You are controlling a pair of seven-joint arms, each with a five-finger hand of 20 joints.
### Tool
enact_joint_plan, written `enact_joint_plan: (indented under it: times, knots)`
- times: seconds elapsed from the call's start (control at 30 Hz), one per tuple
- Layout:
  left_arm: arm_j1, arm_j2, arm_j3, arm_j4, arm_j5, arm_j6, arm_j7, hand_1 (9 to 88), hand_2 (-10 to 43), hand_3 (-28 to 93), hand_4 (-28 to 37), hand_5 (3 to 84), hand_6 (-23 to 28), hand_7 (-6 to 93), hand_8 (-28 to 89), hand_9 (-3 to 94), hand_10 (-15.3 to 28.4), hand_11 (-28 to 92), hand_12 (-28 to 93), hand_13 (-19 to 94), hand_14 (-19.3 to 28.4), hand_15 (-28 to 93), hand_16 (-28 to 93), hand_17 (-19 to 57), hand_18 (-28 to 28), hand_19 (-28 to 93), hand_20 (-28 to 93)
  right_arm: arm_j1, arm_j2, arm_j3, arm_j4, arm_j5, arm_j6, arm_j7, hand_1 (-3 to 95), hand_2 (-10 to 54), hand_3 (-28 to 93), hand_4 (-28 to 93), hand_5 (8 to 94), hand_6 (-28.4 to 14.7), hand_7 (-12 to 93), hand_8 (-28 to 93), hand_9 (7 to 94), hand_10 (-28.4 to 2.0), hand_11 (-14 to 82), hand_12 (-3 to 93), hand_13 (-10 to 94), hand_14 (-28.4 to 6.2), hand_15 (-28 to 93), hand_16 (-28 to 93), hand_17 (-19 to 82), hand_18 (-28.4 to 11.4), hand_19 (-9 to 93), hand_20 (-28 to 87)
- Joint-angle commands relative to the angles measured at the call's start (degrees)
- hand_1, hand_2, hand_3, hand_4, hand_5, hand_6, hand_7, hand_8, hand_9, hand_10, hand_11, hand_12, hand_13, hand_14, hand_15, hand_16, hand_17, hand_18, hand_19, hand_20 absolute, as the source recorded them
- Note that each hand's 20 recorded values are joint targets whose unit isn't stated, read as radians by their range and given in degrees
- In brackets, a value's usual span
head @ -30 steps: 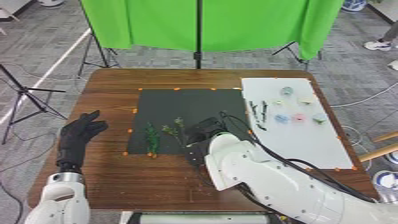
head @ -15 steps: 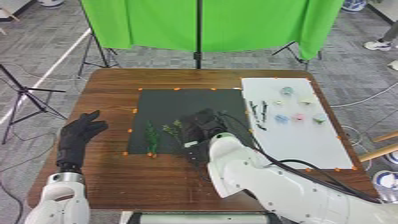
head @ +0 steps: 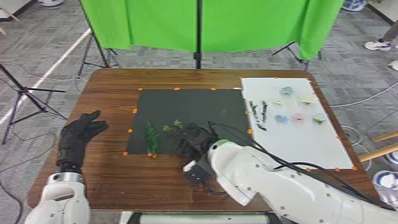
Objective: Arrange flowers
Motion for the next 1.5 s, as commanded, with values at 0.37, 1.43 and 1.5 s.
enact_joint_plan:
  times: [0.37, 1.43, 1.5]
  knots:
    - [0.16, -0.61, 0.09, 0.37, 0.31, -0.69, -0.57, 28.9, 14.0, 59, -22.9, 53.9, 9.2, 7.4, -5, 54.8, 18.1, 24, 11, 45, 21.6, 28, -5, 13.0, 18.1, 33, 16, 0.48, 0.54, 1.17, -1.54, 7.20, 7.25, -4.68, 21.2, 6.6, 64, -13, 60.3, -5.2, 42, -15, 72.0, -16.4, 9.9, 12.2, 94, -4.3, 53, 17, 71, -9.6, 92, 26]
    - [0.23, -1.11, -0.35, 0.41, 0.27, -0.96, -0.56, 28.9, 13.9, 59, -23.0, 53.7, 9.1, 7.4, -5, 54.7, 18.1, 24, 11, 45, 21.6, 28, -5, 13.0, 18.2, 33, 16, -2.45, 4.01, 0.92, -1.76, -7.33, 3.02, 0.94, 18.4, 7.3, 62, -12, 62.3, -5.9, 38, -13, 74.8, -17.1, 10.6, 13.8, 94, -4.7, 55, 17, 70, -11.0, 93, 30]
    - [0.05, -1.03, -0.30, 0.50, 0.29, -1.01, -0.58, 28.9, 13.9, 59, -23.0, 53.6, 9.1, 7.4, -5, 54.7, 18.1, 24, 11, 45, 21.6, 28, -5, 13.0, 18.2, 33, 16, -2.51, 3.83, 0.99, -1.80, -6.81, 2.54, 0.86, 18.4, 7.6, 62, -13, 62.0, -6.0, 37, -13, 74.6, -17.0, 10.6, 13.7, 94, -4.8, 55, 17, 70, -11.0, 93, 30]
